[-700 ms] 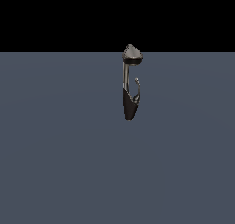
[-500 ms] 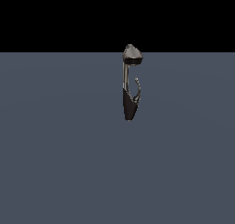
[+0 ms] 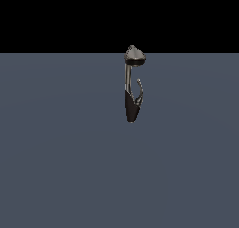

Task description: Turn on the faucet by rotating a designated handle.

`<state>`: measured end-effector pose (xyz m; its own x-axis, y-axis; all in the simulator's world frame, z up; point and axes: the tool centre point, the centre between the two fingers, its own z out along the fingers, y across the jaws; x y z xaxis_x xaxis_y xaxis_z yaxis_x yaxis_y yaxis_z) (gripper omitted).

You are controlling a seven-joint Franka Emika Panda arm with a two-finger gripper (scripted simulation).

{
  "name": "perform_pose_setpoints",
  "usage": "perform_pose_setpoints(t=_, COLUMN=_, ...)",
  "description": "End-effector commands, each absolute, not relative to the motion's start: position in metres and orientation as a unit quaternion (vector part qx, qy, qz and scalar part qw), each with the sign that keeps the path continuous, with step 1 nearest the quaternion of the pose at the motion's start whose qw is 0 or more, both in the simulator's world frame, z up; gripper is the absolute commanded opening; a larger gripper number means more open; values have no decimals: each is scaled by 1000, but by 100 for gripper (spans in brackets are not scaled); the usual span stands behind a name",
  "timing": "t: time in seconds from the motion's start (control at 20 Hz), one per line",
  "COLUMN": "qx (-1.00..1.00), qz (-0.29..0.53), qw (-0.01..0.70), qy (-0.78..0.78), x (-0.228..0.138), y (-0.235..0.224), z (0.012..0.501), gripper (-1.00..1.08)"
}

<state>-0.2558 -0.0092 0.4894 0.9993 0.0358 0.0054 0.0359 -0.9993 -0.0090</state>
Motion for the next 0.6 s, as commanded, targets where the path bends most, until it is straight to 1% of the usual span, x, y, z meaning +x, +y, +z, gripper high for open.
perform_pose_setpoints(t=0.0, qx=-1000, qz=-2, qw=6, qy=-15, x=-254, y=-9, z=489, gripper=-100)
perform_pose_setpoints(t=0.3, qx=-1000, qz=6, qw=21, qy=7, x=-241, y=-7, z=487, gripper=-100)
perform_pose_setpoints(t=0.55, qx=-998, qz=17, qw=41, qy=40, x=-220, y=-4, z=484, gripper=-100)
